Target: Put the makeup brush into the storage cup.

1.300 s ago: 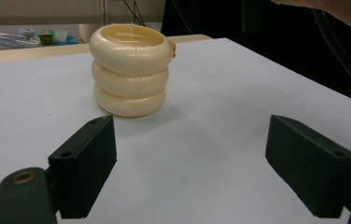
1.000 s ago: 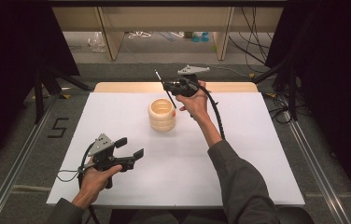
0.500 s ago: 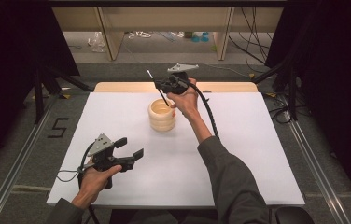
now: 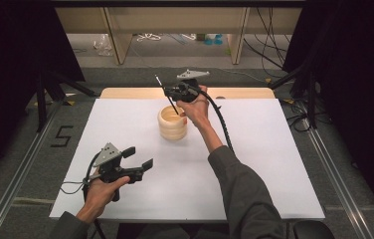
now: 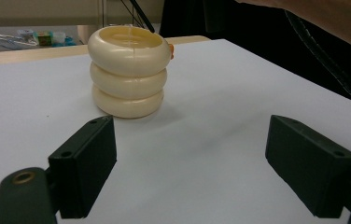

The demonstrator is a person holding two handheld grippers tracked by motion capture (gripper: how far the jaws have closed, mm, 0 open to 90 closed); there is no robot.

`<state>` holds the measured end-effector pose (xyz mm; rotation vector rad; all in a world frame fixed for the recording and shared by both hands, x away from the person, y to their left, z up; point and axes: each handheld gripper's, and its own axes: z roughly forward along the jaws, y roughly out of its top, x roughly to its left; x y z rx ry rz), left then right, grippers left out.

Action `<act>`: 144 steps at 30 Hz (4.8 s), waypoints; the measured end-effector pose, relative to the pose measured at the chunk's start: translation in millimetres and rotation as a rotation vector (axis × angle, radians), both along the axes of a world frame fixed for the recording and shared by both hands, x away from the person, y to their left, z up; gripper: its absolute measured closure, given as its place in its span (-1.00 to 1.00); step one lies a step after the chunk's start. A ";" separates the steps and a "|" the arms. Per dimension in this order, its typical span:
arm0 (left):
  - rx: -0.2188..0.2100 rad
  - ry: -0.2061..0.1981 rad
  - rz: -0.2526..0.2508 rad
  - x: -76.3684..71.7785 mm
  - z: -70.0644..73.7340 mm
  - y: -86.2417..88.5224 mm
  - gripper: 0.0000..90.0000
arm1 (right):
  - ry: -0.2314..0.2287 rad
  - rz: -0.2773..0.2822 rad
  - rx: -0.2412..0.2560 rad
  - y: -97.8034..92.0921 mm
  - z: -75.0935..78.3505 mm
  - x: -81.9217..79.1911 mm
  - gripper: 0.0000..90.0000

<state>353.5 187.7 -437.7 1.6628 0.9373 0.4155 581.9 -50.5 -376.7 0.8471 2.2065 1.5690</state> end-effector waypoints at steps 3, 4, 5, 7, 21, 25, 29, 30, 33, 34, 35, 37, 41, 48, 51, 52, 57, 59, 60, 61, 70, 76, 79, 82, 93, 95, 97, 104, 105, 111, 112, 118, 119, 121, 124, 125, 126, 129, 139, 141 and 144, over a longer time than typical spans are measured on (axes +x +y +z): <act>0.000 0.000 0.000 0.0 0.0 -0.1 -0.64 | 0.004 -0.005 0.000 0.1 -1.6 0.1 0.91; 0.000 0.001 0.001 -0.1 -0.1 -0.1 -0.65 | 0.006 0.001 0.005 0.2 -2.7 0.2 0.91; 0.001 0.000 0.000 -0.1 -0.2 -0.1 -0.64 | 0.007 -0.004 0.001 0.1 -3.9 0.2 0.90; 0.004 0.000 -0.001 -0.1 -0.1 0.0 -0.64 | 0.011 -0.002 0.004 0.0 -6.7 0.4 0.91; -0.006 -0.005 -0.005 0.2 -0.5 0.0 -0.65 | 0.011 -0.012 0.007 -0.5 -16.7 1.0 0.91; -0.003 -0.004 -0.005 0.2 -0.5 -0.1 -0.65 | 0.016 -0.008 0.000 -1.0 -19.9 0.3 0.90; -0.002 -0.004 -0.005 0.2 -0.4 -0.3 -0.64 | 0.019 -0.009 -0.004 -2.3 -23.4 -0.2 0.90; -0.004 -0.004 -0.005 0.3 -0.5 -0.1 -0.64 | 0.018 -0.009 0.004 -2.2 -24.7 0.0 0.90; 0.005 0.000 -0.001 -0.1 -0.3 0.0 -0.64 | 0.023 -0.008 0.002 -4.0 -26.7 -0.1 0.90; 0.005 0.001 -0.001 -0.1 -0.3 -0.1 -0.65 | 0.016 -0.012 0.002 -4.7 -27.8 0.2 0.90; 0.005 0.001 -0.001 -0.1 -0.3 -0.1 -0.64 | 0.023 -0.017 0.001 -5.3 -28.3 -0.3 0.90; 0.004 0.001 0.000 0.0 -0.3 -0.1 -0.64 | 0.027 -0.013 0.005 -6.8 -30.1 -0.1 0.90; 0.005 0.001 0.000 0.0 -0.3 -0.2 -0.64 | 0.038 -0.015 0.003 -8.2 -34.4 0.1 0.90; 0.002 0.002 0.002 0.0 -0.4 -0.1 -0.65 | 0.038 -0.015 -0.002 -7.5 -37.7 0.0 0.90; 0.002 0.002 0.002 0.0 -0.4 -0.1 -0.64 | 0.037 -0.009 0.003 -6.6 -39.9 -0.3 0.90; 0.004 0.002 0.001 0.0 -0.4 0.0 -0.64 | 0.042 -0.009 0.003 -6.4 -40.5 -1.1 0.90; 0.004 0.001 0.001 0.0 -0.4 -0.1 -0.65 | 0.046 -0.009 -0.005 -8.2 -44.7 -1.6 0.90; 0.004 0.002 0.002 0.1 -0.4 -0.1 -0.64 | 0.048 -0.014 -0.003 -8.9 -45.3 -2.6 0.90; 0.003 0.002 0.002 0.1 -0.5 -0.1 -0.64 | 0.048 -0.014 -0.006 -9.5 -45.1 -3.0 0.90; 0.004 0.002 0.003 0.1 -0.5 -0.1 -0.64 | 0.037 -0.021 -0.020 -10.0 -45.3 -3.2 0.89; 0.003 0.001 0.003 0.0 -0.4 -0.1 -0.64 | 0.087 -0.075 -0.048 -19.2 -44.2 -4.3 0.53; 0.007 0.005 0.008 -0.3 0.0 0.3 -0.64 | 0.083 -0.091 -0.045 -25.5 -36.5 -6.6 0.21; -0.004 0.010 0.011 -0.3 -0.5 -0.3 -0.65 | 0.072 -0.092 -0.032 -28.8 -33.5 -9.0 0.14; 0.002 0.001 0.004 0.1 -0.4 -0.1 -0.65 | 0.071 -0.105 -0.030 -32.0 -30.9 -11.3 0.04; 0.001 0.003 0.007 0.3 -0.5 0.3 -0.64 | 0.092 -0.125 -0.037 -43.7 -20.4 -19.5 -0.32; -0.001 0.006 0.008 0.2 -0.6 0.2 -0.65 | 0.091 -0.133 -0.044 -45.7 -18.5 -21.8 -0.44; -0.010 0.014 0.015 -0.2 -0.8 -0.4 -0.64 | 0.091 -0.138 -0.054 -46.9 -16.8 -24.7 -0.45; -0.008 0.013 0.015 -0.3 -0.8 -0.3 -0.64 | 0.059 -0.109 -0.080 -54.9 -9.5 -40.0 -0.52; -0.008 0.013 0.015 -0.3 -0.8 -0.3 -0.65 | 0.053 -0.109 -0.077 -57.1 -8.5 -42.8 -0.52; 0.001 0.011 0.007 -1.3 -0.3 0.4 -0.64 | 0.034 -0.102 -0.057 -68.9 -3.4 -55.4 -0.51; 0.006 0.011 0.009 -1.5 -0.1 0.5 -0.64 | 0.029 -0.104 -0.057 -70.1 -3.1 -57.0 -0.51; 0.005 0.004 0.015 -1.0 -0.4 0.9 -0.64 | 0.014 -0.094 -0.059 -72.7 -4.3 -63.9 -0.50; 0.005 0.003 0.015 -1.1 -0.3 0.9 -0.64 | 0.021 -0.094 -0.066 -72.9 -3.9 -65.6 -0.50; 0.005 0.003 0.016 -1.2 -0.2 0.9 -0.65 | 0.021 -0.085 -0.063 -73.3 -4.2 -67.6 -0.50; 0.005 0.004 0.016 -1.2 -0.3 1.0 -0.65 | 0.031 -0.072 -0.052 -72.4 -6.4 -71.8 -0.49; 0.005 0.004 0.016 -1.2 -0.3 1.0 -0.64 | 0.035 -0.068 -0.054 -71.9 -7.4 -73.1 -0.49; 0.001 0.006 0.017 -1.4 -0.2 0.7 -0.65 | 0.032 -0.066 -0.058 -71.9 -8.5 -73.9 -0.49; 0.005 0.001 0.017 -0.7 -0.1 1.7 -0.64 | 0.063 -0.047 -0.045 -71.7 -10.6 -77.2 -0.49; 0.002 -0.002 0.010 0.2 0.3 0.0 -0.65 | 0.057 -0.043 -0.010 -74.0 -8.8 -89.5 -0.49; -0.003 -0.004 0.006 0.9 -0.1 -0.6 -0.64 | 0.052 -0.052 -0.016 -75.6 -8.9 -91.4 -0.49; 0.005 0.005 0.012 1.2 -0.2 -0.1 -0.65 | 0.055 -0.049 -0.012 -77.0 -11.5 -93.1 -0.50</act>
